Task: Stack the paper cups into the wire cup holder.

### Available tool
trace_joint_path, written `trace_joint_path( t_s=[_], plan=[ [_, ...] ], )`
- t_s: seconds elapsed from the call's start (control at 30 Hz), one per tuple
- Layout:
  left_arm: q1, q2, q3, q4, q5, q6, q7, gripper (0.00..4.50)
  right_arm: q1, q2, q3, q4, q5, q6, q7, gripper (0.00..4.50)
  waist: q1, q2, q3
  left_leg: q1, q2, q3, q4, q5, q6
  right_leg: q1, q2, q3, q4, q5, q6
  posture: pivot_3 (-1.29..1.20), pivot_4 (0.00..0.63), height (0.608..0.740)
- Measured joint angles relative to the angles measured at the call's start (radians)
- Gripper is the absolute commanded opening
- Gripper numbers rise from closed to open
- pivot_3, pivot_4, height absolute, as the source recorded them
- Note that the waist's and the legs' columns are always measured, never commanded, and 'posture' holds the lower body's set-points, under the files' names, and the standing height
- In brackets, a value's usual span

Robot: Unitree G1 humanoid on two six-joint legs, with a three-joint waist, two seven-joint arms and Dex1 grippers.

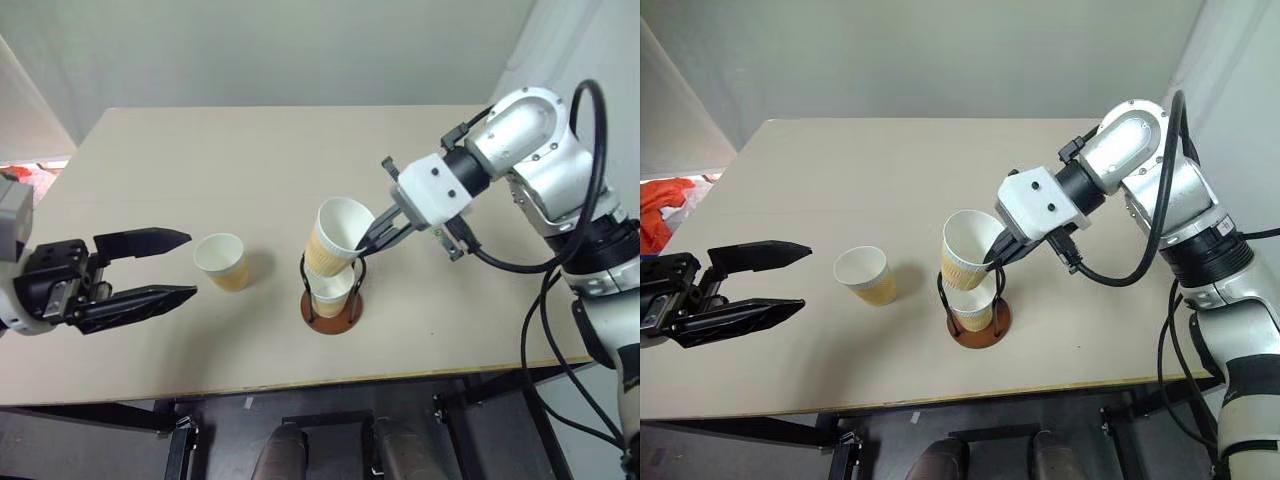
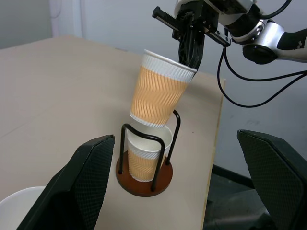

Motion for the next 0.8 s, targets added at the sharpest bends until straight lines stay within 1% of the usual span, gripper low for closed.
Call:
trace_joint_path(
  t_s=[0.33,0.5,0.6,0.8],
  plan=[
    [0.027,-0.018,0.031,-0.033,0.007,0.000,0.018,4.50,0.002,-0.045,0.047,-0.009,0.034,-0.041,0.000,0.03,-0.002,0.000,0.000,-0.001,0.000,0.000,0.000,0.000,0.000,0.000,0.000,0.000,-0.001,0.000,0.000,0.00,0.150,0.740],
    [0.032,-0.022,0.034,-0.038,0.015,-0.004,0.018,4.50,0.002,-0.040,0.054,-0.009,0.039,-0.062,0.000,0.03,-0.002,0.000,0.000,0.000,0.000,0.000,0.001,0.000,0.000,0.000,0.000,0.000,0.000,0.000,0.000,0.00,0.150,0.740],
    [0.036,-0.023,0.035,-0.038,0.016,-0.005,0.018,4.50,0.002,-0.040,0.067,-0.009,0.039,-0.072,0.000,0.65,-0.002,0.000,0.000,0.000,0.000,0.000,0.001,0.000,0.000,0.000,0.000,0.000,0.000,0.000,0.000,0.00,0.150,0.740],
    [0.037,-0.023,0.034,-0.039,0.016,-0.007,0.019,4.50,0.002,-0.039,0.080,-0.003,0.038,-0.083,0.000,2.66,-0.002,0.000,0.000,0.000,0.000,0.000,0.000,0.000,0.000,0.000,0.000,0.000,0.000,0.000,0.000,0.00,0.150,0.740]
  ],
)
